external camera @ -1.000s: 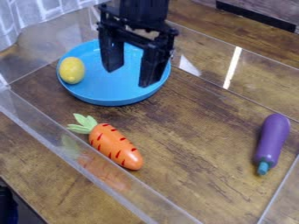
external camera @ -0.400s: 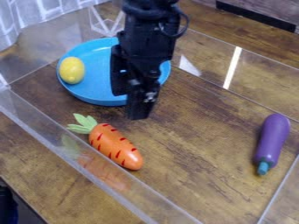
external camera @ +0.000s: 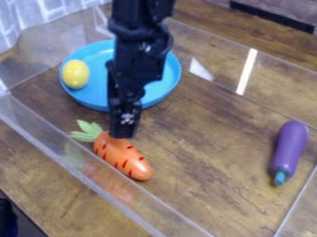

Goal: Move the carrot to the left side

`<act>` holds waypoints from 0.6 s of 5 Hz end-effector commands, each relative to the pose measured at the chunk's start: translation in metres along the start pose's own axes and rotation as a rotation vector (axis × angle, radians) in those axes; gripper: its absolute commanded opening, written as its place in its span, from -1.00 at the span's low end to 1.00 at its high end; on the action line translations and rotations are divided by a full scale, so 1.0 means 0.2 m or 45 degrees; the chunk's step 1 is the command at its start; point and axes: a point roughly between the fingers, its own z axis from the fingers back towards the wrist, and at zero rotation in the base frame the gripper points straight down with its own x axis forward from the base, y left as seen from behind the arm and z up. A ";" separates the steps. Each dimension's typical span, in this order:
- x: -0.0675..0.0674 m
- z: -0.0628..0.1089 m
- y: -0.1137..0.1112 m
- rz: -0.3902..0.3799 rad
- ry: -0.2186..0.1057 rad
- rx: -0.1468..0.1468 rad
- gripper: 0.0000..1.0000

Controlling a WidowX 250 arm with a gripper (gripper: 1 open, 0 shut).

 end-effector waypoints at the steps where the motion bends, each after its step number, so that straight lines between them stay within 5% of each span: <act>1: -0.02 -0.05 0.06 -0.043 -0.034 0.061 1.00; 3: 0.14 -0.15 -0.03 0.059 -0.060 0.111 1.00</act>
